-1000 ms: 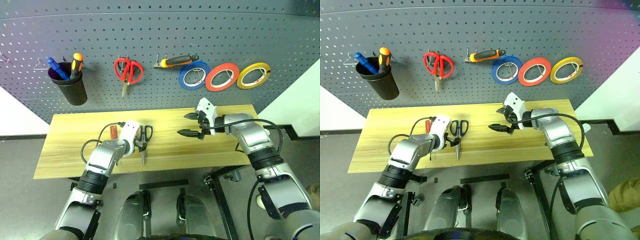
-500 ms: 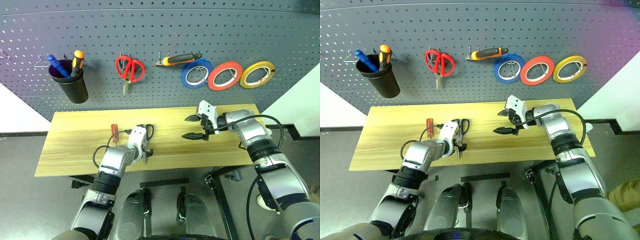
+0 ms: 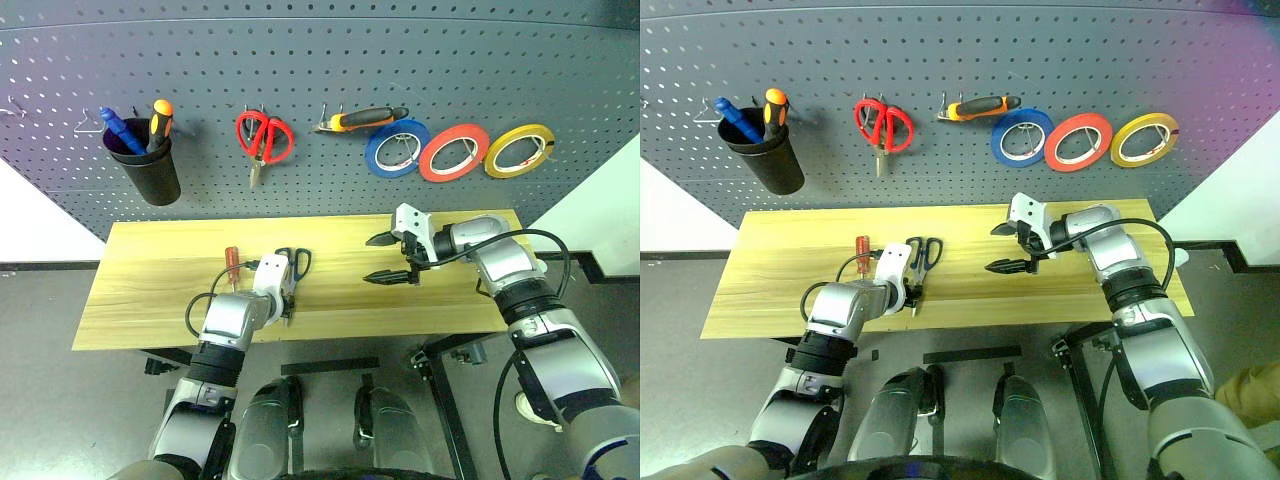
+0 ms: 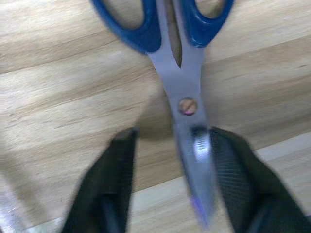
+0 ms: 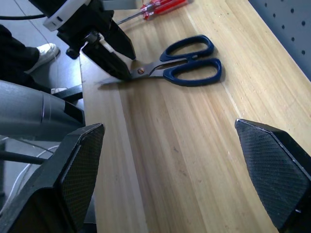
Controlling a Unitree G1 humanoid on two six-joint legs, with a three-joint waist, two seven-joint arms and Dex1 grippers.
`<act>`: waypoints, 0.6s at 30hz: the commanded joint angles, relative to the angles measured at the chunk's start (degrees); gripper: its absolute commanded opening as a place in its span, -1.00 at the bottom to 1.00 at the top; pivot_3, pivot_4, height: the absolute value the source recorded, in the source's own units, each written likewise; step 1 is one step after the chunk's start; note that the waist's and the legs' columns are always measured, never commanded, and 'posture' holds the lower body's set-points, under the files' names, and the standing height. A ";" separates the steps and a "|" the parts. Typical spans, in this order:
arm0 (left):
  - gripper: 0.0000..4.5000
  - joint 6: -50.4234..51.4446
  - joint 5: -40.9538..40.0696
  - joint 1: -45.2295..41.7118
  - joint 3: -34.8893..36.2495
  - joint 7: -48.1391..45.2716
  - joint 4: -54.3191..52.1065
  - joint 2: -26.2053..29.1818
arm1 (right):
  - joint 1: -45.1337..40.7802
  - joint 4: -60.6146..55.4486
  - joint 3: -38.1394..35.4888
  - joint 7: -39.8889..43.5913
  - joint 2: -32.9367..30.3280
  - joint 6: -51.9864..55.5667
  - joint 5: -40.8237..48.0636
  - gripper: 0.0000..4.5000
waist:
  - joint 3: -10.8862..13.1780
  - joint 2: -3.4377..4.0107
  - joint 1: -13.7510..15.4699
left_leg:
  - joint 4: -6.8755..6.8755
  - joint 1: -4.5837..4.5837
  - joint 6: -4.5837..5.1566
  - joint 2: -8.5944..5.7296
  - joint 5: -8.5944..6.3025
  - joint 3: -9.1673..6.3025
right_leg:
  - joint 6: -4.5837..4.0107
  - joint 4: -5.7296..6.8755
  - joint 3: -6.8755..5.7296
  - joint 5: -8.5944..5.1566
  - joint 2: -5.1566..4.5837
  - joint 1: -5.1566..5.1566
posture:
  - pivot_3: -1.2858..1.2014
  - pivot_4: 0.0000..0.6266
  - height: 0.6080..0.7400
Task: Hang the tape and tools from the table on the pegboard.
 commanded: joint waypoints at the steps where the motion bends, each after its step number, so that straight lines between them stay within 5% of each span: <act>1: -0.59 1.97 0.49 1.61 -0.50 0.21 2.86 -0.39 | 0.81 -3.54 -1.52 0.24 -1.30 0.84 0.76 1.00 | 0.01 0.01 -0.04 | 0.00 0.00 0.01 -0.02 -0.01 0.00 | 0.00 0.00 0.00 0.00 -0.03 -0.01 | 0.11 -0.21 1.00; 3: -0.78 1.72 0.72 1.55 -0.38 0.35 3.03 -0.37 | 1.13 -3.98 -1.87 0.03 -1.38 1.37 1.03 1.00 | 0.01 0.01 -0.06 | 0.00 0.00 0.02 -0.03 -0.01 0.00 | -0.01 0.00 0.00 0.00 -0.05 -0.06 | 0.11 -0.21 1.00; 10: -0.78 -0.81 1.50 1.13 -0.31 -1.36 0.99 2.94 | 2.18 -5.12 -3.23 -0.61 -1.67 2.74 1.84 1.00 | 0.01 0.02 -0.07 | -0.03 0.02 0.03 -0.03 -0.02 -0.01 | -0.04 0.00 -0.02 -0.01 -0.06 -0.12 | 0.12 -0.22 1.00; 18: -0.78 -27.17 -1.56 9.79 -3.84 -24.18 -14.38 19.73 | 5.96 -17.52 -8.55 -1.58 -2.60 8.44 8.63 1.00 | 0.06 0.08 -0.05 | -0.36 -0.34 -0.45 -0.02 0.27 0.11 | -0.09 -0.08 -0.03 0.02 -0.07 -0.46 | 0.15 -0.37 1.00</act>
